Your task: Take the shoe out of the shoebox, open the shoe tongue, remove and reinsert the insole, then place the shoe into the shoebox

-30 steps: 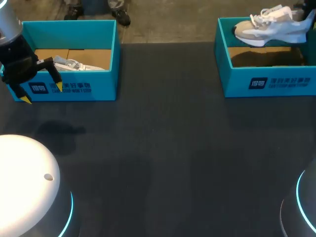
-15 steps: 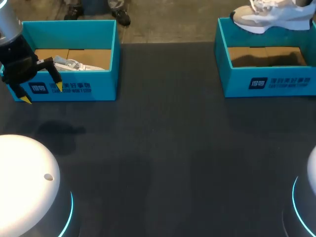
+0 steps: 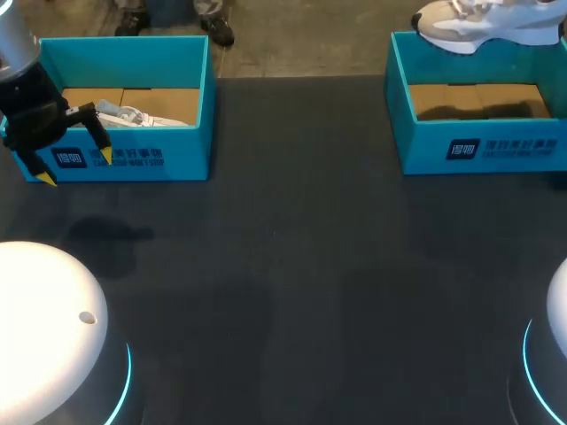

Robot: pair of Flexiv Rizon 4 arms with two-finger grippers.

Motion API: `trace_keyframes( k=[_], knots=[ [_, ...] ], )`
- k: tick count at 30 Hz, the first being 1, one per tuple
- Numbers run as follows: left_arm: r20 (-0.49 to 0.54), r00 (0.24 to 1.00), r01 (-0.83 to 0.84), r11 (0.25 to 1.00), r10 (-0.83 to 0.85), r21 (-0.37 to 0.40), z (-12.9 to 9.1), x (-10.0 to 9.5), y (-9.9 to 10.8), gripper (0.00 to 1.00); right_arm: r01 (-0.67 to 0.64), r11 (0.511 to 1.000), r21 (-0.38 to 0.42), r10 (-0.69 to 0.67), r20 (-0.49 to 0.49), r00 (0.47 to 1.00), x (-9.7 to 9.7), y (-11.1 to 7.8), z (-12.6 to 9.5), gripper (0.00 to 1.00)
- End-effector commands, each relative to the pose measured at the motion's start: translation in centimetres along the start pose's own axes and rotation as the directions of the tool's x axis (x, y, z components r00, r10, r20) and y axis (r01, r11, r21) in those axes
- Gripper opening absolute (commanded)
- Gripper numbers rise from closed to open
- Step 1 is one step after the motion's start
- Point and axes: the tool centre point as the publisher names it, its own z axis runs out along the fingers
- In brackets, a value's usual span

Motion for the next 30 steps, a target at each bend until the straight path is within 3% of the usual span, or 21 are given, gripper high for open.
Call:
trace_keyframes(
  k=[1,9,21,30],
  knots=[
    [-0.001,1.000,-0.001,1.000,0.001,-0.002,0.0,0.0,-0.1,1.00,-0.002,1.000,-0.016,0.002,-0.002,1.000,0.0,-0.4,-0.1,0.00],
    [-0.001,1.000,-0.001,1.000,0.001,-0.002,0.0,0.0,-0.1,1.00,-0.002,1.000,-0.016,0.002,-0.002,1.000,0.0,-0.4,-0.1,0.00],
    [-0.001,1.000,-0.001,1.000,0.001,-0.002,0.0,0.0,-0.1,1.00,-0.014,0.999,-0.038,0.018,0.083,0.996,2.3,-4.9,-3.0,0.00],
    [-0.001,1.000,-0.001,1.000,0.001,-0.002,0.0,0.0,-0.1,1.00,-0.022,1.000,-0.020,0.024,0.102,0.994,5.2,-10.1,-3.8,0.00]
  ],
)
